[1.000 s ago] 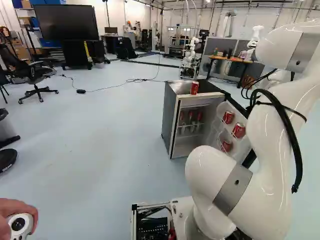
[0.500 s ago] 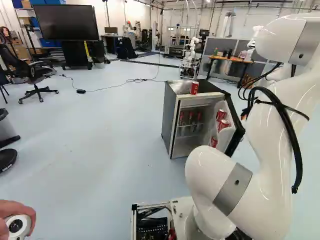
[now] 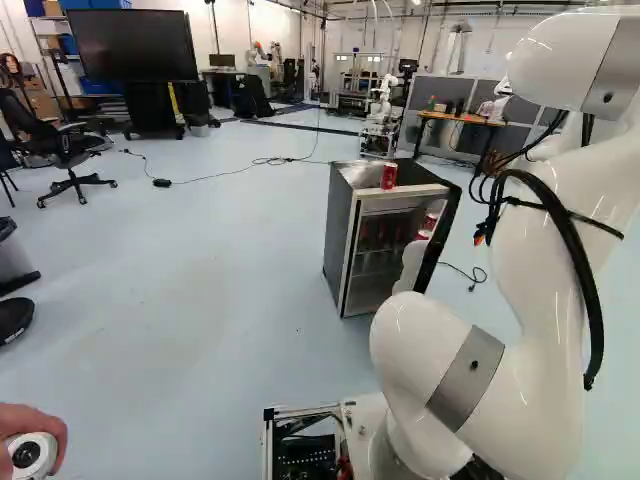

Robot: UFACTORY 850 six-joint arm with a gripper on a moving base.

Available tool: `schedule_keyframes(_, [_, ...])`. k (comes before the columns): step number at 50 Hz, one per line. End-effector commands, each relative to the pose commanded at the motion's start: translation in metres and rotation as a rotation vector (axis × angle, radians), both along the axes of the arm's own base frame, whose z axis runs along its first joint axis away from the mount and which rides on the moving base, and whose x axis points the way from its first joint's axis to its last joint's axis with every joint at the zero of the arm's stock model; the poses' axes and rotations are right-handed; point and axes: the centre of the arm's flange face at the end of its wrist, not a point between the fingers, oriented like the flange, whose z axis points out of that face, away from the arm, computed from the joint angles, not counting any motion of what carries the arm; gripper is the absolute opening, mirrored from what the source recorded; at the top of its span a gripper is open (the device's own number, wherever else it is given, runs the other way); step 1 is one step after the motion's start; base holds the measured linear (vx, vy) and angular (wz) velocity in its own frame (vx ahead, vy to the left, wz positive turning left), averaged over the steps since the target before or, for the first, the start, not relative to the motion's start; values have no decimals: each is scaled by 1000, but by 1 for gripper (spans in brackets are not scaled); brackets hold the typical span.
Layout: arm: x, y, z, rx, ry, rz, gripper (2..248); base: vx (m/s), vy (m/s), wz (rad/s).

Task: Grab a drink from the fridge

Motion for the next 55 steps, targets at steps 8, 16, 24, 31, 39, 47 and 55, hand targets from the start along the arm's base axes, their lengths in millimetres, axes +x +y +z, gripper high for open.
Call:
schedule_keyframes(8, [-7,13,0,-8,16,24,247,0,0,0])
schedule_keyframes(16, [-15,25,0,-38,40,71,247,0,0,0])
schedule_keyframes(24, [-22,36,1,-81,65,132,247,0,0,0])
schedule_keyframes(31, [-28,45,1,-120,85,189,247,0,0,0])
schedule_keyframes(39, [-33,56,2,-165,105,259,247,0,0,0])
schedule_keyframes(47, [-36,68,3,-211,121,333,247,0,0,0])
schedule_keyframes(55, [-37,80,4,-257,132,413,247,0,0,0])
